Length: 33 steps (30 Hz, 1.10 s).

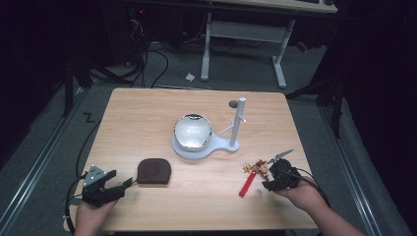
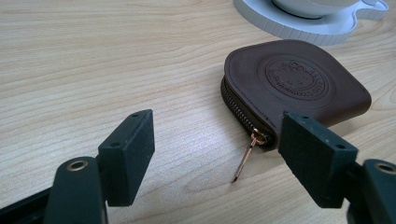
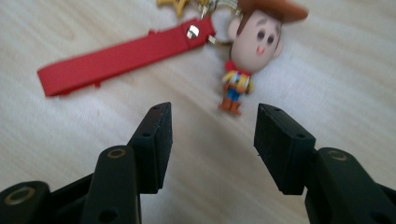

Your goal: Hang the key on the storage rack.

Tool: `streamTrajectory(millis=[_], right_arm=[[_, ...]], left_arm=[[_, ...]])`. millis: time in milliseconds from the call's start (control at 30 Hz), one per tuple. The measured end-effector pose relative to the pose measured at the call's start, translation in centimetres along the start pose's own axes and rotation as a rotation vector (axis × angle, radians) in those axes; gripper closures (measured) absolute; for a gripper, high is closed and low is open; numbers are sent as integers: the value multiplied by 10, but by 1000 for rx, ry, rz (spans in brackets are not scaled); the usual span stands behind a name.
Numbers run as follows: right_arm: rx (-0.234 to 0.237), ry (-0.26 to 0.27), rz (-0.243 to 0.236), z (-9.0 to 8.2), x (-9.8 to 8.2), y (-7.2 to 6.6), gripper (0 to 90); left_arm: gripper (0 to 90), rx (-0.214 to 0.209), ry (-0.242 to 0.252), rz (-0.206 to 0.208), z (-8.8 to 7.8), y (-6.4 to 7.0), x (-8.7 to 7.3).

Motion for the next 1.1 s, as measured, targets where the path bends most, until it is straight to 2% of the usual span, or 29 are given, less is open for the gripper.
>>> streamTrajectory(millis=[133, 367, 733, 833, 1067, 1100], right_arm=[[7, 2, 22, 4, 14, 3, 481], [13, -28, 47, 14, 25, 10, 506], [12, -54, 85, 28, 35, 17, 571], [10, -60, 72, 30, 36, 19, 581], [15, -64, 72, 35, 37, 21, 633], [15, -69, 85, 35, 37, 21, 638]], left_arm=[[275, -3, 2, -4, 0, 0, 0], [275, -8, -3, -3, 0, -1, -1], [274, -15, -6, -8, 2, -1, -2], [274, -16, -6, -10, 2, -2, -2], [274, -20, -6, -14, 2, -2, -2], [274, -21, -6, -15, 2, -2, -2]])
Point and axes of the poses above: each handheld gripper's, and its own axes: z roughly forward along the jaws, x roughly out of its top, y roughly to its right, the point moved 8 cm from there along z, roughly forward along the jaws, and after that the axes turned 3 degrees about -x, right-handed, at the moved point
